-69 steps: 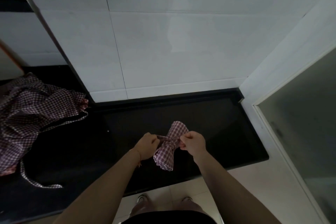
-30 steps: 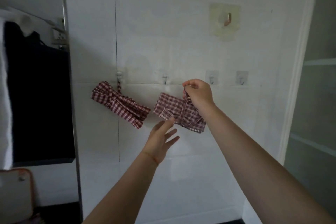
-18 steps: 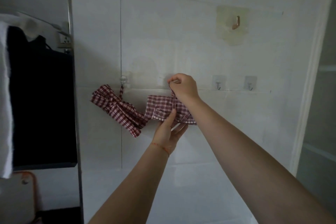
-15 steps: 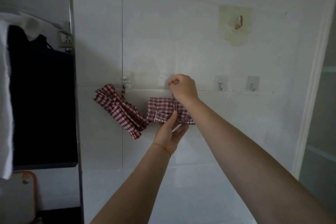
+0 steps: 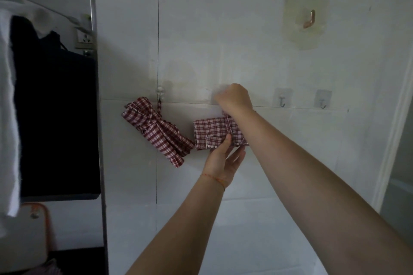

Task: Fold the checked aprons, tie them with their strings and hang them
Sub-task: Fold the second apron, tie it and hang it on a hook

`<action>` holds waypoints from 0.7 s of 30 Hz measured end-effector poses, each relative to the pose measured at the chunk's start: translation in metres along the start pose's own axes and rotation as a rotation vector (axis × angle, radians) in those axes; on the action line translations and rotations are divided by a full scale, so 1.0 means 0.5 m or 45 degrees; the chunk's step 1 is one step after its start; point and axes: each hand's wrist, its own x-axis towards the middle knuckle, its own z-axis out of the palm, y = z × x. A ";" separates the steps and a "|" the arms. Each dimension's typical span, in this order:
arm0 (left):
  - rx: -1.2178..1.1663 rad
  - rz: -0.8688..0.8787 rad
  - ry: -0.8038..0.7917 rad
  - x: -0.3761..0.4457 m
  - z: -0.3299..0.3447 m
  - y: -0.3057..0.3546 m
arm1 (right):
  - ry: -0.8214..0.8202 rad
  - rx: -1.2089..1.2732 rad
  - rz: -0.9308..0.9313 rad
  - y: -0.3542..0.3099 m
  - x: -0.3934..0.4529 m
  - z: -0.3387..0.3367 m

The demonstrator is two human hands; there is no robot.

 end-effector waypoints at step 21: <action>-0.281 -0.091 -0.034 -0.012 -0.010 -0.005 | 0.050 -0.175 -0.139 0.033 -0.023 0.030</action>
